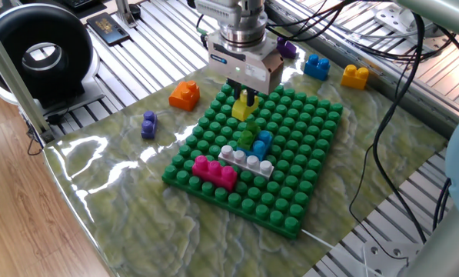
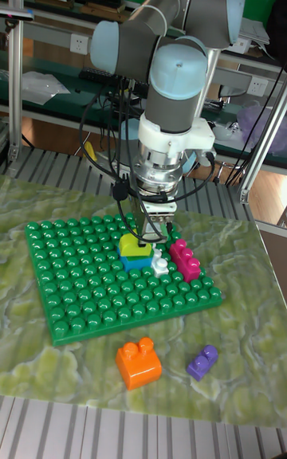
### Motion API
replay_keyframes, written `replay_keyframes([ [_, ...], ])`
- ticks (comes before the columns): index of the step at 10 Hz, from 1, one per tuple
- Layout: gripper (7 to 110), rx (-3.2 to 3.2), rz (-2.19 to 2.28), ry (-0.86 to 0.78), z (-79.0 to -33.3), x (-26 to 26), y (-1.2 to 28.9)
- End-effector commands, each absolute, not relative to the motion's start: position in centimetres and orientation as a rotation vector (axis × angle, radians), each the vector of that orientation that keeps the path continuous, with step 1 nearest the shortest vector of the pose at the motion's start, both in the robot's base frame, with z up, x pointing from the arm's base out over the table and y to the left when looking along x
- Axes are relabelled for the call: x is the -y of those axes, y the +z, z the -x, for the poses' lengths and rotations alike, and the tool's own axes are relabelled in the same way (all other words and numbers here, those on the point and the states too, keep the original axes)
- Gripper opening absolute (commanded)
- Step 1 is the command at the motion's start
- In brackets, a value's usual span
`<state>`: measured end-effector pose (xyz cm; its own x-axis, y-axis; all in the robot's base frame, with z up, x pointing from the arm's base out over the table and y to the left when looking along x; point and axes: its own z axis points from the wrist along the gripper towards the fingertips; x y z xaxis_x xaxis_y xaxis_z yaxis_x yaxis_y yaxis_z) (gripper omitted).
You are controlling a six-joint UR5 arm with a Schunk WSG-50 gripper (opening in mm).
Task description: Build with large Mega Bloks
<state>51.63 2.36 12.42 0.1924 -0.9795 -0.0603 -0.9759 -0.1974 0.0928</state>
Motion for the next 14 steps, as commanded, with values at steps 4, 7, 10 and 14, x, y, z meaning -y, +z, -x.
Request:
replay_keyframes([
  [4,7,1.879,-2.382,-0.125,-50.3,-0.7,12.8],
  [7,7,1.847,-2.507,-0.118,-48.0,-2.7,13.8],
  [10,7,1.876,-2.488,-0.076,-47.5,-4.1,12.9],
  [14,7,1.783,-2.563,-0.021,-48.1,-4.6,12.1],
])
